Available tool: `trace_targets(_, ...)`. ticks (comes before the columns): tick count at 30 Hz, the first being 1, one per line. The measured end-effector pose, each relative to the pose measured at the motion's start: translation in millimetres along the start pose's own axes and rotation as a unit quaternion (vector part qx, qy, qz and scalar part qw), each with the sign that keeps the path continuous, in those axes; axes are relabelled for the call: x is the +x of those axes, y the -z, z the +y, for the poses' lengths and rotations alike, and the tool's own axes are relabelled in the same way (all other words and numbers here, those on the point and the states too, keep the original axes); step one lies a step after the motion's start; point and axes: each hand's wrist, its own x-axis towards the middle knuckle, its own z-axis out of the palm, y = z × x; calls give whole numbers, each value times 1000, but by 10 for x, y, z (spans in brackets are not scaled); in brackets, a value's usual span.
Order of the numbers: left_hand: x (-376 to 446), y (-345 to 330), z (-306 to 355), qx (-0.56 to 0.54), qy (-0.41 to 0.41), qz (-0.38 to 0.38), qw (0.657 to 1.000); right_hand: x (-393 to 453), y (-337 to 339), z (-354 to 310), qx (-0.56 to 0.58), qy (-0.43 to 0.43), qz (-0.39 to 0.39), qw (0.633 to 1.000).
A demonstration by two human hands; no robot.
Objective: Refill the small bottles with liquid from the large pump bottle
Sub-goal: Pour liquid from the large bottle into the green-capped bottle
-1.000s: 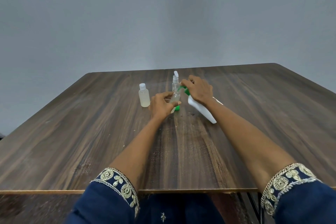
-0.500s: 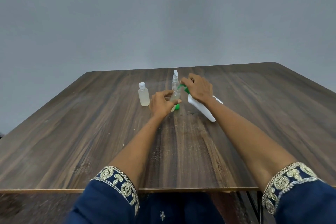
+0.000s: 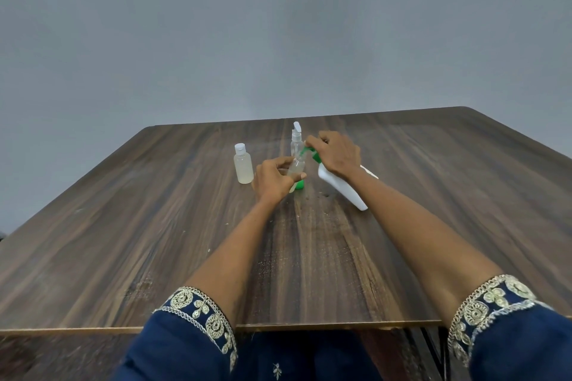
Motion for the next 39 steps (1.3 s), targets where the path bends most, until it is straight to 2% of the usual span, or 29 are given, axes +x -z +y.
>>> trace_targets(7, 7, -6, 72, -11, 4, 3, 1000, 20, 82, 6, 14, -8, -51, 999)
trace_targets(13, -7, 8, 50, -9, 3, 7, 1000, -11, 97, -11, 23, -22, -61, 998)
trace_targets(22, 10, 8, 42, -11, 0, 14, 1000, 10, 179, -91, 58, -66, -150, 985)
trace_targets(27, -1, 9, 39, -12, -10, 15, 1000, 3, 174, -90, 65, -68, -159, 983)
trace_targets(33, 10, 19, 30, -14, -13, 15, 1000, 34, 120, -61, 74, -82, -111, 988)
trace_targets(39, 8, 25, -14, -9, -9, 10, 1000, -24, 161, -128, 63, -42, -152, 985)
